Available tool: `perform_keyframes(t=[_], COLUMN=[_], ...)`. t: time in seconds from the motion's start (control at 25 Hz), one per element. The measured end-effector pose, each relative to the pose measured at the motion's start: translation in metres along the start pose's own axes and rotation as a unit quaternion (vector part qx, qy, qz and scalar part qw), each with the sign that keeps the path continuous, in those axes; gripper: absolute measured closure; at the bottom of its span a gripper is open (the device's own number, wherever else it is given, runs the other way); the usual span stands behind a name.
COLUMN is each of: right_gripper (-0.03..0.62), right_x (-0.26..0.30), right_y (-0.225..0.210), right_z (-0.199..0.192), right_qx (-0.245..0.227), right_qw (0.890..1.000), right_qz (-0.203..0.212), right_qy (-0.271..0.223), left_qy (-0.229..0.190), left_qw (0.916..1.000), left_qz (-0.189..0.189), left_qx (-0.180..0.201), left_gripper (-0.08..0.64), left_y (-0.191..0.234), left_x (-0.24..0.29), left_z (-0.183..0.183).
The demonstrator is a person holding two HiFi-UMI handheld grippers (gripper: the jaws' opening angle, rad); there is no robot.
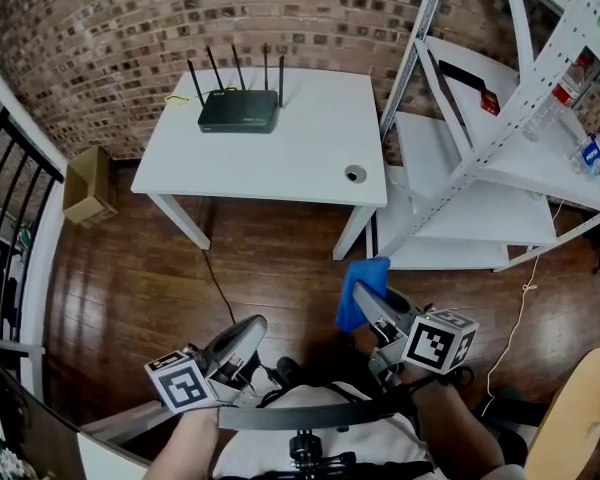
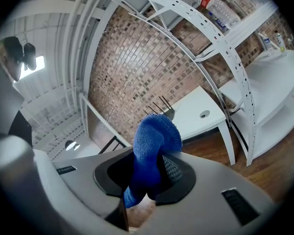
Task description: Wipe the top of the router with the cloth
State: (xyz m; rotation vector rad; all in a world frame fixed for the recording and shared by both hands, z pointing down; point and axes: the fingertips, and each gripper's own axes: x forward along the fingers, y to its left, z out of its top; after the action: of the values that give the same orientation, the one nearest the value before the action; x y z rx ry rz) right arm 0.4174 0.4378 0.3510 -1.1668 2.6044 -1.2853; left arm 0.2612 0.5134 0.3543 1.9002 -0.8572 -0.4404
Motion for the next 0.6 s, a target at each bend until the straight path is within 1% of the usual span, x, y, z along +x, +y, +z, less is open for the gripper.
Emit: perform_keyframes(t=[0.16, 0.28, 0.48, 0.6], right_gripper=[0.486, 0.486, 0.486, 0.486], right_x=[0.017, 0.038, 0.089, 0.124], right_y=[-0.007, -0.019, -0.056, -0.081], right_z=[0.007, 0.021, 0.054, 0.084], right_qx=[-0.001, 0.001, 0.011, 0.015], right_qw=[1.000, 1.000, 0.999, 0.998], right_qz=[0.005, 0.017, 0.035, 0.044], right_qy=[0.011, 0.019, 0.032, 0.041], left_qy=[-0.011, -0.022, -0.041, -0.051], left_qw=[0.9999, 0.9996, 0.9980, 0.9967], left_qz=[0.006, 0.019, 0.047, 0.064], left_qx=[-0.005, -0.006, -0.004, -0.002], left_gripper=[0.555, 0.555, 0.555, 0.555], left_y=[0.007, 0.015, 0.034, 0.047], left_x=[0.001, 0.013, 0.047, 0.079], left_z=[0.009, 0.021, 0.049, 0.076])
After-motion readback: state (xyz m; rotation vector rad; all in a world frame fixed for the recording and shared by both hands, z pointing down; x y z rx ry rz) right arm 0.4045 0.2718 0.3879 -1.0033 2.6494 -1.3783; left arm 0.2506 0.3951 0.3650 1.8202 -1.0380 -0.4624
